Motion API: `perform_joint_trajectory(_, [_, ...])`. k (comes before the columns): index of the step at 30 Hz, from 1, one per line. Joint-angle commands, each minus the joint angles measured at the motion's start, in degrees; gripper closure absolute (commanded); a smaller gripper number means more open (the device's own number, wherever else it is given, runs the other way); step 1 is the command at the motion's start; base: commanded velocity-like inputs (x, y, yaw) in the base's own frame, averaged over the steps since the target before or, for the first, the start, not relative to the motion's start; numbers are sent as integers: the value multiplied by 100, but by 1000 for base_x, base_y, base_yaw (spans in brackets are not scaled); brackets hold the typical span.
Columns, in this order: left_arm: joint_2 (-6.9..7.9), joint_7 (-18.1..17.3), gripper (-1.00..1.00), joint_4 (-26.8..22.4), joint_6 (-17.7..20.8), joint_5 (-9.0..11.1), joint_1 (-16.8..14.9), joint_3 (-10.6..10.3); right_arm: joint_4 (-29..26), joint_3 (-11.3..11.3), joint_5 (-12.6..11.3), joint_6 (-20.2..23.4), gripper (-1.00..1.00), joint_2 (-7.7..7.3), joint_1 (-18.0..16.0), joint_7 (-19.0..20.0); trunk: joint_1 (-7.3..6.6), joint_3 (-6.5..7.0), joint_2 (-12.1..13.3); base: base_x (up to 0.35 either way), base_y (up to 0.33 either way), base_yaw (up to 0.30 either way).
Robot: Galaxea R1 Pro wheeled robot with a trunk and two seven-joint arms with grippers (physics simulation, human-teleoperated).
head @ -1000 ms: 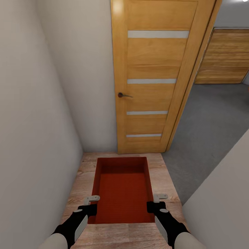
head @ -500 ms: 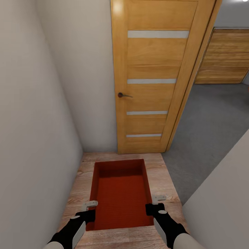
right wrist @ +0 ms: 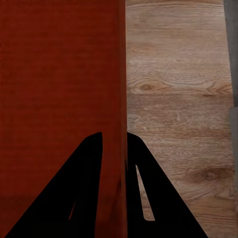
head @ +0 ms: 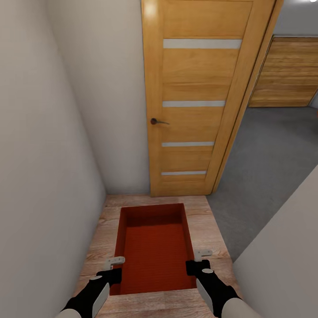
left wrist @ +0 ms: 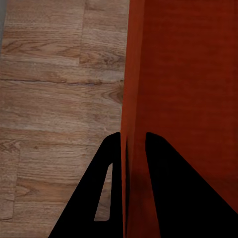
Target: Move the two storage containers from the living room to the garage. In the garage, place one container on the floor and stack the other container on top of it (either order is fine).
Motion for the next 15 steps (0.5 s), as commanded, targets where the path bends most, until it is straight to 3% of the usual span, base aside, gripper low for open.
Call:
perform_joint_trajectory(1, [-2,34,100,-28,36,30,-1,-12,1,-41,35,39,100,0,-3,-2,3,-11,-12,0,0,0])
perform_joint_trajectory(3, [-2,34,100,-29,37,30,-1,-13,1,-36,35,39,100,1,-3,-2,3,-11,-12,0,0,0])
perform_joint_trajectory(4, [-2,34,100,-30,38,30,-1,-264,1,-147,35,39,100,1,-3,-2,3,-11,-12,0,0,0])
perform_joint_trajectory(15, [6,34,100,-31,32,41,-1,-265,1,-151,26,47,100,-4,-3,-2,3,-11,-12,39,0,0])
